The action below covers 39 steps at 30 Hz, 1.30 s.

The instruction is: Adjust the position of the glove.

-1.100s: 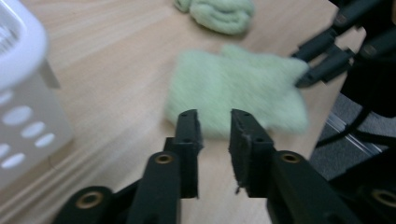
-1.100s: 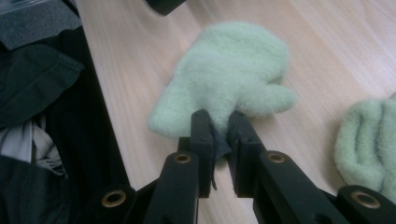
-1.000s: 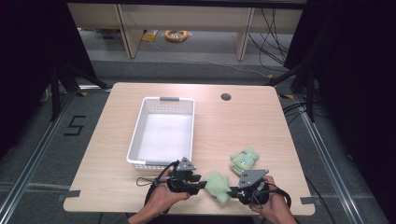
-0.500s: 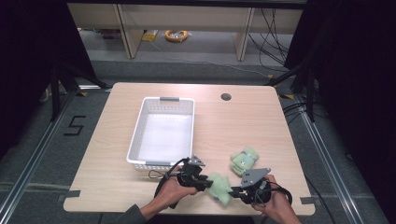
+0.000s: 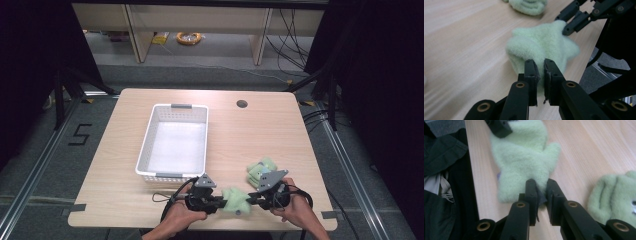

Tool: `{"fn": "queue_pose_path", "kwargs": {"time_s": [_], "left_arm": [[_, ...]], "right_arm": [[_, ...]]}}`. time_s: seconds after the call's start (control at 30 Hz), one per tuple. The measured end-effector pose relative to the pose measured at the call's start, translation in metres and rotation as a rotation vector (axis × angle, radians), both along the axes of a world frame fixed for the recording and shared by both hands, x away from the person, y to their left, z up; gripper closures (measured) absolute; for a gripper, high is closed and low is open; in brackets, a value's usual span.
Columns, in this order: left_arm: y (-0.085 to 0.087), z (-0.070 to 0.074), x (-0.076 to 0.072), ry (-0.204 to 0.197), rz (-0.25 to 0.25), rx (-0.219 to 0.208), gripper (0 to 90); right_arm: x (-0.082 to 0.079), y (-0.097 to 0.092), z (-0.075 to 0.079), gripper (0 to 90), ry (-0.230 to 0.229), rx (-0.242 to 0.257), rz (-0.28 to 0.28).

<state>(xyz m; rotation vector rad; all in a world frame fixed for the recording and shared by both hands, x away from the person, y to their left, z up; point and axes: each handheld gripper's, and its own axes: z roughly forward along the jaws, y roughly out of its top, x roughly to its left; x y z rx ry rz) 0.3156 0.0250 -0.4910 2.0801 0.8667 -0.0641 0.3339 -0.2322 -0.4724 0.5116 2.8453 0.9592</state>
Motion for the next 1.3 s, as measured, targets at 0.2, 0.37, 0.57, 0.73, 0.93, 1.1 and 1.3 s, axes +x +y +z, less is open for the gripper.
{"fn": "queue_pose_path", "kwargs": {"time_s": [0.2,0.37,0.57,0.73,0.93,1.1,1.3], "left_arm": [[-0.002,-0.009,0.003,0.008,0.023,0.009,81.0],[0.0,-0.011,0.005,0.018,0.038,0.005,80.5],[0.0,-0.013,0.003,0.037,0.047,-0.006,78.3],[0.004,-0.015,0.002,0.07,0.07,-0.026,70.8],[0.01,-0.013,0.003,0.073,0.12,-0.03,54.2],[0.02,-0.007,-0.001,0.052,0.136,-0.018,43.5],[0.033,-0.001,-0.005,-0.002,0.135,-0.02,37.2]], "right_arm": [[0.019,0.009,-0.009,79.7,0.033,-0.047,0.008],[0.021,0.01,-0.011,71.7,0.036,-0.03,-0.048],[0.017,0.003,-0.013,61.3,0.048,-0.041,-0.098],[0.011,-0.002,-0.006,57.4,0.036,-0.015,-0.155],[0.011,-0.016,0.013,49.5,-0.035,0.036,-0.28],[0.018,-0.032,0.018,47.2,-0.066,0.029,-0.38],[0.027,-0.044,0.015,48.6,-0.083,0.029,-0.455]]}}
